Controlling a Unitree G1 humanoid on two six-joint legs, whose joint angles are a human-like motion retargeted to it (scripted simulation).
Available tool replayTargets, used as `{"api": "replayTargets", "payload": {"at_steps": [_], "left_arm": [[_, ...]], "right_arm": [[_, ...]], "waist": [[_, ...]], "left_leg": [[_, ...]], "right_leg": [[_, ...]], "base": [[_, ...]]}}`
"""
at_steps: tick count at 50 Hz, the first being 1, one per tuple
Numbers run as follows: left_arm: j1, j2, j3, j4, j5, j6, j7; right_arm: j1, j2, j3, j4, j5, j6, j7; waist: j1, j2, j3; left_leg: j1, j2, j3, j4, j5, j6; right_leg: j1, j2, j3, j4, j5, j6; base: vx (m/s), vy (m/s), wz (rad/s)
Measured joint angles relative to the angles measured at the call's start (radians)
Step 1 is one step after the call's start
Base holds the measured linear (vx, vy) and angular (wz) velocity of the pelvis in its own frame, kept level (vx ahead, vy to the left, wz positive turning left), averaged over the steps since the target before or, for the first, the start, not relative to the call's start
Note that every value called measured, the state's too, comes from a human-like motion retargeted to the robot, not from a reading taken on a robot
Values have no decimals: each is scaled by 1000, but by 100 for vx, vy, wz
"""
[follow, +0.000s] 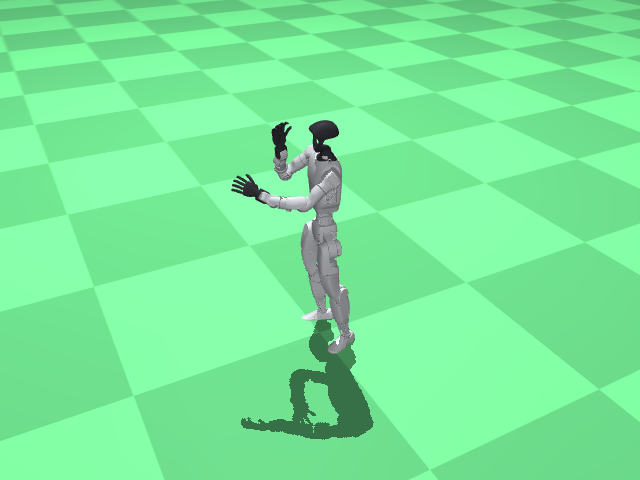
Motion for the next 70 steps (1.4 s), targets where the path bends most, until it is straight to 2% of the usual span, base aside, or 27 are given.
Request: {"api": "replayTargets", "payload": {"at_steps": [5,9,12,17,20,25,33,35,38,43,45,50,55,59,63,68,70], "left_arm": [[-8,-1,-14,19,-12,-19,-35],[-11,-2,1,3,-5,-37,-14],[-19,-7,-5,0,8,-28,3],[-27,-31,6,9,33,34,-1],[-25,-29,17,-3,39,42,3],[8,-5,14,-26,-12,31,-20],[13,1,7,-16,-37,-9,-39],[13,3,6,-22,-24,-26,-34],[6,-3,2,-28,-3,-28,-15],[7,-22,15,-44,5,33,5],[9,-23,21,-50,9,42,10],[43,-10,32,-67,-17,14,14],[45,1,10,-40,-33,0,-26],[36,-3,15,-38,-30,-26,-11],[25,-14,22,-53,-8,-32,8],[24,-20,29,-79,11,14,16],[27,-15,28,-86,18,17,18]], "right_arm": [[-170,-63,-58,-307,-99,-66,-77],[-127,-65,-88,-338,-146,-75,-118],[-5,-51,-25,-176,-114,-38,-109],[106,-45,128,391,2,143,71],[134,-28,128,481,37,146,77],[56,-32,52,162,107,58,79],[-201,-22,-58,-259,-79,-38,-86],[-186,-18,-61,-283,-129,-49,-107],[-81,-31,7,-188,-145,-23,-100],[63,-43,181,259,-1,144,59],[83,-32,204,361,16,166,81],[39,5,116,113,30,65,35],[-169,9,14,-173,-99,17,-63],[-203,14,-25,-247,-181,-12,-148],[-51,-2,34,-132,-159,-2,-117],[104,-20,183,292,-23,128,58],[121,-9,193,353,-4,132,67]], "waist": [[8,-15,-11],[18,-18,-4],[24,-19,2],[30,-10,7],[29,-3,11],[15,3,6],[12,-1,-4],[13,-2,-3],[15,-2,3],[17,6,9],[16,10,10],[7,14,-2],[2,7,-21],[6,-2,-24],[16,-6,-15],[24,3,-6],[24,6,-6]], "left_leg": [[-9,-5,-8,1,2,1],[-5,-5,-8,4,-1,-1],[3,-3,-5,5,-3,-3],[15,3,1,6,-7,-7],[14,4,2,6,-6,-10],[4,-2,-1,3,-2,-4],[-12,-12,-6,4,1,2],[-12,-13,-7,5,1,2],[-8,-12,-8,6,0,-1],[0,-8,-7,5,-1,-8],[1,-7,-7,4,-1,-10],[-7,-10,-11,2,1,-6],[-15,-15,-16,1,3,2],[-16,-16,-19,4,1,2],[-8,-14,-19,7,-2,-2],[2,-8,-14,8,-5,-8],[2,-6,-12,8,-6,-10]], "right_leg": [[-3,-6,-6,-3,-2,0],[1,-7,-6,-1,-5,1],[7,-5,-3,3,-6,1],[13,0,1,9,-6,-8],[12,1,1,8,-4,-7],[6,-3,-1,0,1,-5],[-1,-13,-4,-11,4,-2],[0,-14,-4,-11,4,-1],[3,-14,-6,-8,2,0],[9,-10,-7,-3,1,-10],[9,-9,-7,-2,1,-12],[4,-12,-10,-7,3,-6],[0,-17,-14,-12,3,-5],[2,-19,-16,-10,-1,-5],[8,-18,-16,-4,-4,-4],[14,-12,-13,1,-5,-11],[13,-11,-12,0,-4,-11]], "base": [[0,0,0],[0,0,0],[0,0,0],[0,0,0],[0,0,0],[0,0,0],[0,0,0],[0,0,0],[0,0,0],[0,0,0],[0,0,0],[0,0,0],[0,0,0],[0,0,0],[0,0,0],[0,0,0],[0,0,0]]}}
